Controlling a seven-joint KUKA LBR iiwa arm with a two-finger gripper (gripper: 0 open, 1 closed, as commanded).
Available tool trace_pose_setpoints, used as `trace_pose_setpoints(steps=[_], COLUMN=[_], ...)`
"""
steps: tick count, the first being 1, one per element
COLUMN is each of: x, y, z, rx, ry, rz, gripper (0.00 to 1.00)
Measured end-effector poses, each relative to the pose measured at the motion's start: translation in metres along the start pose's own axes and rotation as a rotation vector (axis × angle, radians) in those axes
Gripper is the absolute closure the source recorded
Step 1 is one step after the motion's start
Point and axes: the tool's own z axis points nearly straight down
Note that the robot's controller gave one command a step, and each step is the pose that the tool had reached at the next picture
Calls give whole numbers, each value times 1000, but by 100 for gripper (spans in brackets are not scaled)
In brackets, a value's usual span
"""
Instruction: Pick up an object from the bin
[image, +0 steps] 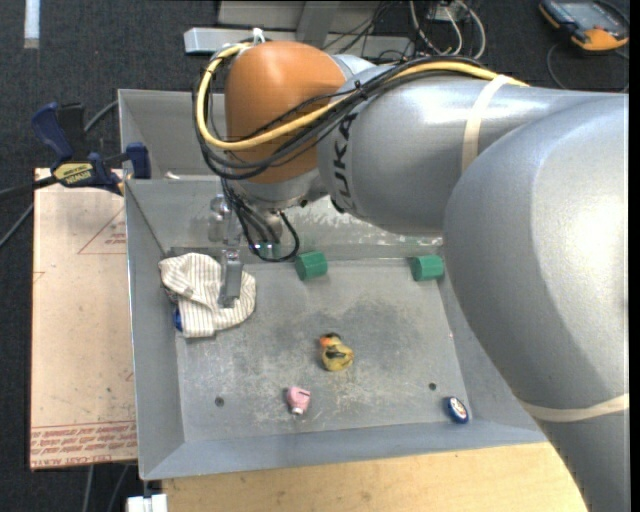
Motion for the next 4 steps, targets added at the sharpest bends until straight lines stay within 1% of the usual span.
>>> trace_pose_setpoints(steps=[1, 2, 3, 4], x=[-2, 19, 23, 22], y=[-1, -10, -12, -12], z=[-6, 80, 102, 103], rx=[-1, -3, -4, -4], ry=[-7, -6, -10, -10], rz=[4, 12, 50, 53], gripper=[0, 0, 0, 100])
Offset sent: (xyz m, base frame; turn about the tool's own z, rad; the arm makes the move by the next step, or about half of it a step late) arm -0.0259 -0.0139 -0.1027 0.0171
